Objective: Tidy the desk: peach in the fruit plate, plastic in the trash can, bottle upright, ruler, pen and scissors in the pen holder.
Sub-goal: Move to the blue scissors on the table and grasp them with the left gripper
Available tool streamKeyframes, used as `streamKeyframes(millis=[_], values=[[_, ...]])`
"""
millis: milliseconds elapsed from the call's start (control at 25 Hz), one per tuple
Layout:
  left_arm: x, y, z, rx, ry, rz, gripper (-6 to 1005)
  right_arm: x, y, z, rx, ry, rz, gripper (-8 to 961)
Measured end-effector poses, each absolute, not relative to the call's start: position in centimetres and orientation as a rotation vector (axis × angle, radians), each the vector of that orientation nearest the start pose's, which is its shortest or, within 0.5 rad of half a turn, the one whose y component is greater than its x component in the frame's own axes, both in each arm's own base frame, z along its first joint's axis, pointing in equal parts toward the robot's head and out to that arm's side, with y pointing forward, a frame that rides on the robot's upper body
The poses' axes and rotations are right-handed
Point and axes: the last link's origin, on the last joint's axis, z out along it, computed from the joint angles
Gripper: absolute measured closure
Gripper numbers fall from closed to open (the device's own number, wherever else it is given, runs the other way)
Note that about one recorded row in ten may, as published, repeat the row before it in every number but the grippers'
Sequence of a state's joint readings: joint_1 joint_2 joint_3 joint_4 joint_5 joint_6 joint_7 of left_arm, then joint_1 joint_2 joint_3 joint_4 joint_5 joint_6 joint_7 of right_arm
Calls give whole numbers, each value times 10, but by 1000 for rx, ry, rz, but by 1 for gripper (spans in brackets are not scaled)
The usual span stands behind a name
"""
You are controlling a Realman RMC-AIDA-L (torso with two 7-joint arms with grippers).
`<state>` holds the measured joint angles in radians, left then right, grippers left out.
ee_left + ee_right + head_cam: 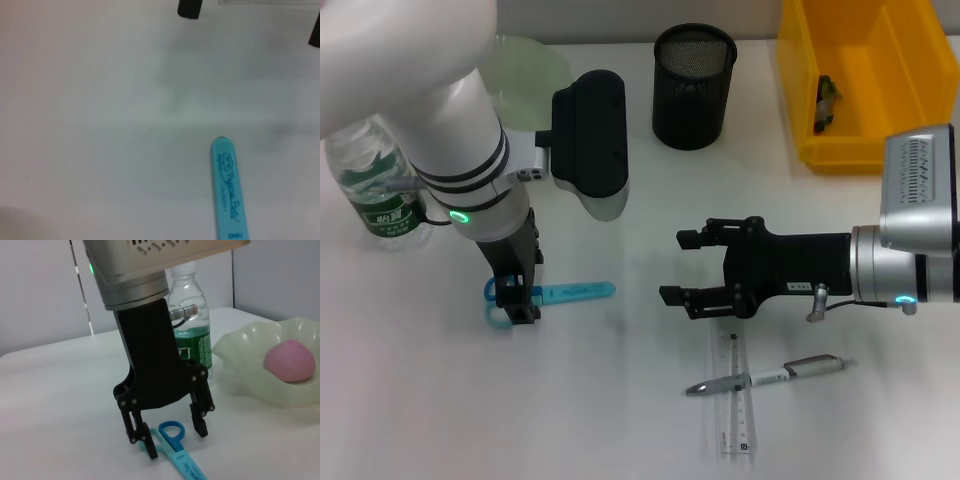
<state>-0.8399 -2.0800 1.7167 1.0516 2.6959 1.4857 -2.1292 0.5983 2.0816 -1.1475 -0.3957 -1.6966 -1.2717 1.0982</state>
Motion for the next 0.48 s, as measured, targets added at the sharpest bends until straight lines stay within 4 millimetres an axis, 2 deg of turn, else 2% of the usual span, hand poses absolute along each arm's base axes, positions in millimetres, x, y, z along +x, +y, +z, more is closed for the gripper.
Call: streamKeyframes(millis=[280,480], values=[[-169,362,-64,-2825,42,1137,319,247,326,-82,-2863,373,559,180],[-168,362,-64,-2829,42,1134,393,247,326,-82,-2863,373,560,181]])
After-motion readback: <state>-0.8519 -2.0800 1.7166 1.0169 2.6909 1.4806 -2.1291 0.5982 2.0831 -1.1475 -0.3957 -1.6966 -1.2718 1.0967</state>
